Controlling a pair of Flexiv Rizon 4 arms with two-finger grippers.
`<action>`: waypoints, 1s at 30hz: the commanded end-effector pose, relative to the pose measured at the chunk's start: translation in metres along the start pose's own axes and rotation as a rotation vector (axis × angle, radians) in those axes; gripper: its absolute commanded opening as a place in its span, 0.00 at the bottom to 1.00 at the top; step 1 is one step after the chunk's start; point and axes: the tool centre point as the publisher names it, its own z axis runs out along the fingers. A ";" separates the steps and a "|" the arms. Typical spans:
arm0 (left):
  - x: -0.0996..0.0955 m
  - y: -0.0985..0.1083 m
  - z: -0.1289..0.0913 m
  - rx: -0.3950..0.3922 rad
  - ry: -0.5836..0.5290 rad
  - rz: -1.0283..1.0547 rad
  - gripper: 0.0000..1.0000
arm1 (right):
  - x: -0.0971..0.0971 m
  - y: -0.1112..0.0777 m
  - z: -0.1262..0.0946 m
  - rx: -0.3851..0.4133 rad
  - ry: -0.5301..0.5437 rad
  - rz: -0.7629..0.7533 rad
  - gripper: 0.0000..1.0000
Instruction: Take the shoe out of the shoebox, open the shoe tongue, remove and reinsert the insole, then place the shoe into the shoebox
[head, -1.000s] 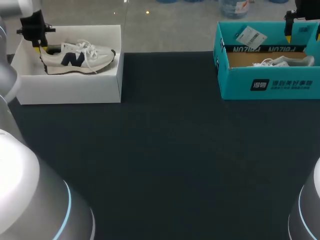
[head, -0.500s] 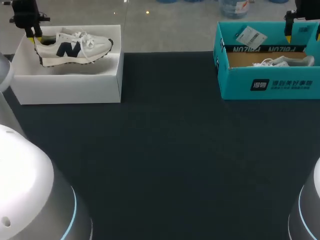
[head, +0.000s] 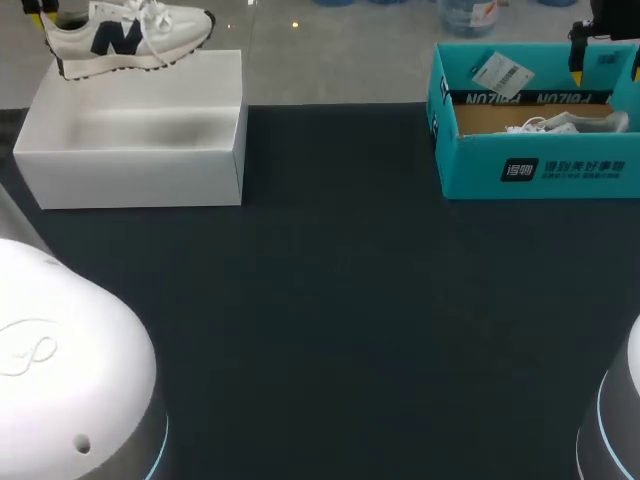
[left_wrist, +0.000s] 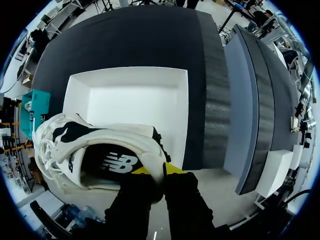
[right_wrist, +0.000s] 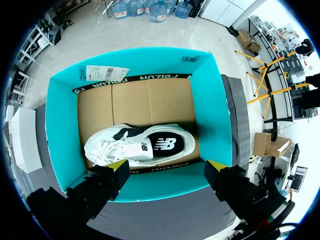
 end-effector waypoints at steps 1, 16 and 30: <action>-0.011 -0.051 -0.051 -0.191 0.045 0.015 0.00 | 0.000 -0.001 0.000 -0.002 0.001 0.000 1.00; -0.021 -0.069 -0.058 -0.236 0.083 0.029 0.00 | 0.000 -0.001 0.000 -0.002 0.001 0.000 1.00; -0.021 -0.069 -0.058 -0.236 0.083 0.029 0.00 | 0.000 -0.001 0.000 -0.002 0.001 0.000 1.00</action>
